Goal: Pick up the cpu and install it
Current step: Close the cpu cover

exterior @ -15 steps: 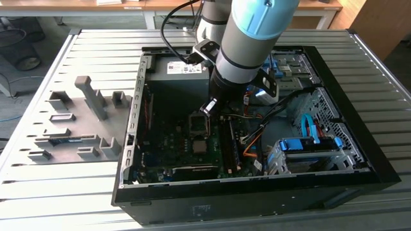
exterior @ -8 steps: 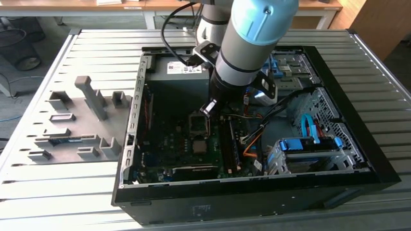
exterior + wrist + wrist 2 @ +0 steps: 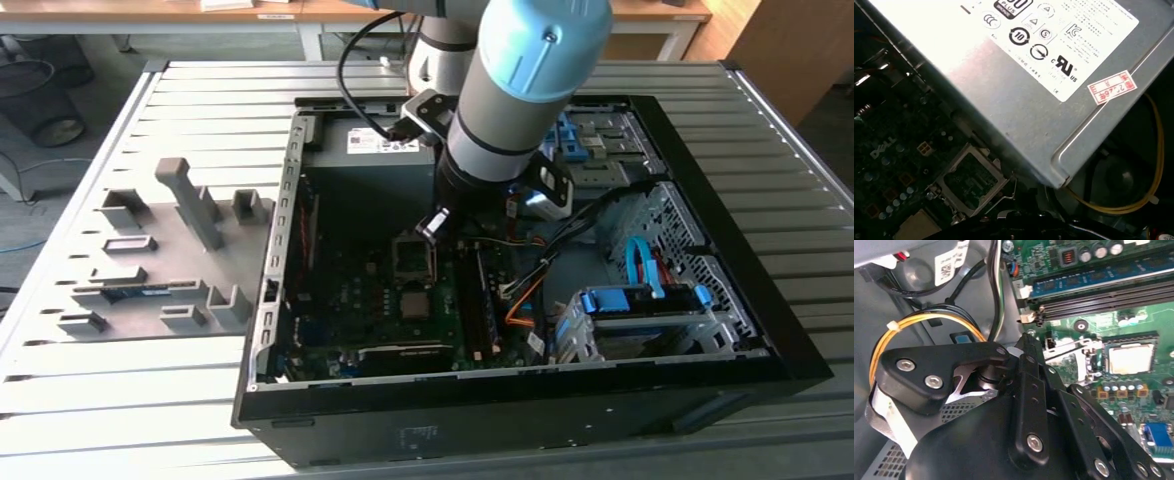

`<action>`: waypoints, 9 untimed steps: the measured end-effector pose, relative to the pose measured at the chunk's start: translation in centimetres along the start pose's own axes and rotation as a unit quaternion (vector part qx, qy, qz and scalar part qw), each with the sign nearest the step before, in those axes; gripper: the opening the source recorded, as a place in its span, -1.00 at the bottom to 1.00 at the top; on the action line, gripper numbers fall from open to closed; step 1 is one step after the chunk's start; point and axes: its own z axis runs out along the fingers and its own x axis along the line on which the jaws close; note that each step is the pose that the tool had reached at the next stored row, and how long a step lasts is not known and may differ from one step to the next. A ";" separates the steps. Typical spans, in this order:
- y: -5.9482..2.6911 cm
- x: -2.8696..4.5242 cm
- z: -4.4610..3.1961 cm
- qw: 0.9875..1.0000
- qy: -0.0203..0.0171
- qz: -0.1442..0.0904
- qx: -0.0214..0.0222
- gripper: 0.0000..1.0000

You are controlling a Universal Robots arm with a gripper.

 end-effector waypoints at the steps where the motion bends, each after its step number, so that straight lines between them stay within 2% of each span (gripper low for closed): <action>1: 0.08 -0.09 0.12 1.000 0.000 0.000 0.000 -0.80; 9: 0.30 -0.42 0.88 1.000 0.000 0.000 0.000 -0.80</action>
